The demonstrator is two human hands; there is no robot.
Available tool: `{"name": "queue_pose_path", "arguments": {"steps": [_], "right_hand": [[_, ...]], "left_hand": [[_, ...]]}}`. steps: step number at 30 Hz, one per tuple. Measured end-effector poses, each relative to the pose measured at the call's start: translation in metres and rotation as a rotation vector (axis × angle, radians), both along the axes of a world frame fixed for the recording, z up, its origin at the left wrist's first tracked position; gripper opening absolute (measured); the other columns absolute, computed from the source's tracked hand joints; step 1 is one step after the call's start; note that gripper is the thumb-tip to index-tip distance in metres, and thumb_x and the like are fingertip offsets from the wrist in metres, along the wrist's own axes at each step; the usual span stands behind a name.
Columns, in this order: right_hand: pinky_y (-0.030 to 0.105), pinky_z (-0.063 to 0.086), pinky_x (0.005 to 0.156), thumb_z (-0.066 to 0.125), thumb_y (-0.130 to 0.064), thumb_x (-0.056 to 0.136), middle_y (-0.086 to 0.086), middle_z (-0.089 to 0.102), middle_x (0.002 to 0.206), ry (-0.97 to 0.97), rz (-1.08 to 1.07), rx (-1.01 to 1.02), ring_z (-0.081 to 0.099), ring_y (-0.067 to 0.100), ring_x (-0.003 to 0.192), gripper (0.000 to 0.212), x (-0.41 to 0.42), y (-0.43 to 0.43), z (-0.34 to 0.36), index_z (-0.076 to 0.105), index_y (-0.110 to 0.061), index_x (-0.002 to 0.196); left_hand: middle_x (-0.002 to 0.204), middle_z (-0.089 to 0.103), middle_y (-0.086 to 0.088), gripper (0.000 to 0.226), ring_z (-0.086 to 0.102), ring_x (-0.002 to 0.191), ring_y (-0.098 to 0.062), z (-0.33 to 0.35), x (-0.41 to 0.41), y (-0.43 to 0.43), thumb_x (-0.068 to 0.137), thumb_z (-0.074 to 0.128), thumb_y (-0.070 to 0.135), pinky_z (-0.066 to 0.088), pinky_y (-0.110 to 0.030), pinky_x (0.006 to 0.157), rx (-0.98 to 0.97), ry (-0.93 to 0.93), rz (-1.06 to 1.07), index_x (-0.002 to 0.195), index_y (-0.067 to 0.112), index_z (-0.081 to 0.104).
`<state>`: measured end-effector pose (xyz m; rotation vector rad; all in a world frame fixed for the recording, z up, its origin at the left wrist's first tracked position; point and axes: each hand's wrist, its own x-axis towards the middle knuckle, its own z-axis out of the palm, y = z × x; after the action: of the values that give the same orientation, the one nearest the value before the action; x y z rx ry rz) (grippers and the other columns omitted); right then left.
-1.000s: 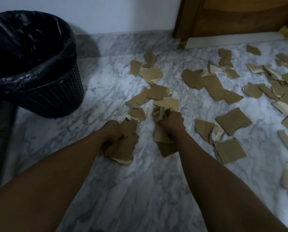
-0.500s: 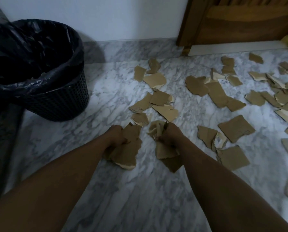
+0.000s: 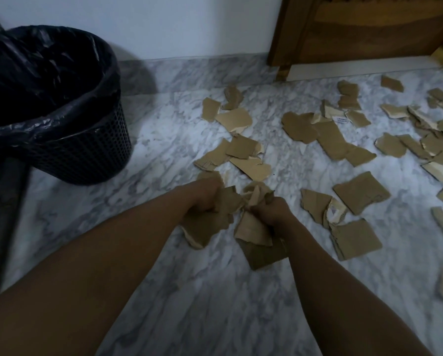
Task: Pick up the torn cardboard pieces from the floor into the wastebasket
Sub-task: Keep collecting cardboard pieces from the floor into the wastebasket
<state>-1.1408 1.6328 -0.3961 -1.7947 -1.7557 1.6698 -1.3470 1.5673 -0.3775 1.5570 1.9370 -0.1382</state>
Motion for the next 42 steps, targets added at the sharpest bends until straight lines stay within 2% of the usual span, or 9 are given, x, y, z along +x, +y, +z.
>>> {"name": "queue_pose_path", "arguments": {"steps": [8, 14, 20, 23, 28, 31, 37, 40, 42], "right_hand": [[0.053, 0.053, 0.093, 0.071, -0.030, 0.086, 0.018, 0.066, 0.107, -0.067, 0.025, 0.222, 0.063, 0.036, 0.105, 0.030, -0.039, 0.044, 0.019, 0.068, -0.004, 0.101], [0.064, 0.016, 0.116, 0.061, -0.058, 0.083, 0.008, 0.012, 0.160, -0.501, 0.365, 0.297, 0.009, 0.039, 0.148, 0.085, -0.079, 0.069, -0.004, 0.033, -0.015, 0.151], [0.054, 0.042, 0.103, 0.062, -0.074, 0.054, 0.013, 0.046, 0.129, -0.563, 0.512, 0.299, 0.045, 0.038, 0.125, 0.101, -0.078, 0.080, -0.011, 0.049, -0.010, 0.132], [0.042, 0.050, 0.093, 0.081, -0.044, 0.072, 0.016, 0.058, 0.121, -0.498, 0.562, 0.239, 0.057, 0.035, 0.118, 0.073, -0.075, 0.066, 0.000, 0.058, -0.003, 0.128], [0.037, 0.046, 0.078, 0.075, -0.030, 0.083, 0.012, 0.058, 0.109, -0.341, 0.552, 0.280, 0.059, 0.032, 0.106, 0.058, -0.060, 0.049, 0.000, 0.046, -0.008, 0.127], [0.042, 0.047, 0.077, 0.080, -0.027, 0.080, 0.008, 0.054, 0.112, -0.177, 0.497, 0.235, 0.057, 0.027, 0.099, 0.079, -0.052, 0.039, 0.010, 0.027, -0.014, 0.136], [0.040, 0.057, 0.075, 0.083, -0.029, 0.078, 0.007, 0.066, 0.088, -0.124, 0.335, 0.242, 0.065, 0.022, 0.083, 0.034, -0.051, 0.052, 0.025, 0.070, -0.005, 0.097], [0.044, 0.058, 0.085, 0.086, -0.042, 0.072, 0.013, 0.069, 0.103, -0.053, 0.224, 0.156, 0.067, 0.028, 0.097, 0.055, -0.072, 0.074, 0.029, 0.071, -0.003, 0.109], [0.049, 0.052, 0.099, 0.083, -0.070, 0.053, 0.017, 0.059, 0.131, -0.126, 0.253, 0.182, 0.058, 0.034, 0.120, 0.102, -0.090, 0.086, 0.023, 0.060, -0.006, 0.130]], "left_hand": [[0.131, 0.050, -0.006, 0.062, 0.040, 0.124, -0.031, -0.014, -0.005, -0.015, 0.085, 0.066, 0.048, 0.042, -0.045, 0.098, 0.063, 0.110, -0.033, 0.136, 0.020, 0.044], [0.130, 0.049, -0.007, 0.055, 0.034, 0.126, -0.036, -0.020, -0.007, -0.008, 0.088, 0.064, 0.042, 0.041, -0.049, 0.100, 0.007, 0.103, -0.038, 0.135, 0.021, 0.046], [0.130, 0.033, -0.007, 0.058, 0.037, 0.118, -0.036, -0.019, -0.008, -0.008, 0.080, 0.072, 0.047, 0.038, -0.056, 0.100, 0.034, 0.137, -0.030, 0.129, 0.021, 0.052], [0.126, 0.031, -0.009, 0.056, 0.039, 0.113, -0.033, -0.019, -0.008, -0.008, 0.076, 0.077, 0.047, 0.043, -0.052, 0.095, 0.040, 0.108, -0.004, 0.120, 0.019, 0.055], [0.120, 0.046, -0.010, 0.059, 0.041, 0.115, -0.032, -0.021, -0.005, -0.020, 0.077, 0.076, 0.049, 0.045, -0.039, 0.086, 0.012, 0.034, 0.053, 0.120, 0.017, 0.051], [0.113, 0.053, -0.007, 0.055, 0.041, 0.115, -0.030, -0.022, -0.004, -0.031, 0.080, 0.073, 0.050, 0.040, -0.036, 0.077, 0.018, -0.016, 0.100, 0.118, 0.017, 0.049], [0.123, 0.049, -0.008, 0.059, 0.043, 0.116, -0.028, -0.019, 0.002, -0.030, 0.081, 0.071, 0.050, 0.043, -0.039, 0.086, 0.050, 0.053, 0.064, 0.123, 0.016, 0.049], [0.125, 0.048, -0.007, 0.062, 0.046, 0.113, -0.025, -0.020, 0.002, -0.025, 0.079, 0.073, 0.051, 0.044, -0.037, 0.086, 0.037, 0.032, 0.059, 0.124, 0.017, 0.048], [0.125, 0.049, -0.006, 0.065, 0.047, 0.113, -0.025, -0.023, 0.001, -0.023, 0.077, 0.074, 0.054, 0.045, -0.037, 0.087, 0.031, 0.026, 0.067, 0.124, 0.017, 0.048]]}}
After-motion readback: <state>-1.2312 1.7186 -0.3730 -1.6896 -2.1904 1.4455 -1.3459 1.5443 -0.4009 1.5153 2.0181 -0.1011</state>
